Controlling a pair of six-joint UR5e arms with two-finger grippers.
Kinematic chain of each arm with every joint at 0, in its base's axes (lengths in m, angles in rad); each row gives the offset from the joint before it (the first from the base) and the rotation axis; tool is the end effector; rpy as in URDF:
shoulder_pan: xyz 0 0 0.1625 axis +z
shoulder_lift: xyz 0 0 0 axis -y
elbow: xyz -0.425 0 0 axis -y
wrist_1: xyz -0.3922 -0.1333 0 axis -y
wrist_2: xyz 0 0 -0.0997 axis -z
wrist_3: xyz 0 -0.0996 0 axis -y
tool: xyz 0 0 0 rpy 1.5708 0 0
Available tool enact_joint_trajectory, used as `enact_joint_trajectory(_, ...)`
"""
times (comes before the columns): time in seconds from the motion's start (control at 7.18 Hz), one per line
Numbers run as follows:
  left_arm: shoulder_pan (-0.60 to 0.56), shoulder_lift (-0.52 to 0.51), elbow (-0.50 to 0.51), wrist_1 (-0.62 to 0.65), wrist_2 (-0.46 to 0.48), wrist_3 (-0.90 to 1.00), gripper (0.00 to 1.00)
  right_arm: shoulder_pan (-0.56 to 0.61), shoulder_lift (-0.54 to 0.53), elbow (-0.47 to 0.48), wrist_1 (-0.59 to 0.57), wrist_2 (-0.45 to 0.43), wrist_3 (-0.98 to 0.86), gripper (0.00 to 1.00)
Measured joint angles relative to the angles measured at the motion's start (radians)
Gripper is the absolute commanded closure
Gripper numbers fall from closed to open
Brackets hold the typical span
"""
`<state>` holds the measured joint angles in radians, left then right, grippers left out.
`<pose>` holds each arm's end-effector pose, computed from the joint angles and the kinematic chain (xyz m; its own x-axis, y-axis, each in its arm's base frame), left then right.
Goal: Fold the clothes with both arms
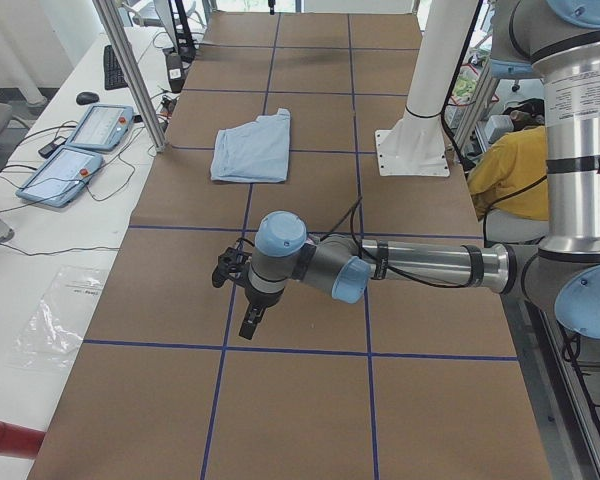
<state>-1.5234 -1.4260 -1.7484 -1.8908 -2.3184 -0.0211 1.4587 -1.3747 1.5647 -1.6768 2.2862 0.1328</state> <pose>-0.0442 -0.4521 0.6043 0.7221 0.2496 -0.6452 -0.0292 0.9428 0.3320 0.0034 -0.5776 0.5718 0.7521 -0.0068 0.6590 0.0120 0.9999 -0.0034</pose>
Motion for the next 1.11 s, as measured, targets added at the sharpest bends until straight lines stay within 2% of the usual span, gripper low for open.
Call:
enact_joint_trajectory(0.28,-0.004,0.003,-0.002,0.011,-0.045,0.002,0.01,-0.004,-0.035,-0.003,-0.001,0.001,-0.003,0.0)
enact_joint_trajectory(1.11,-0.007,0.004,-0.034,0.012,-0.056,-0.009,0.01,-0.006,-0.083,-0.005,0.0,0.058,-0.005,0.0)
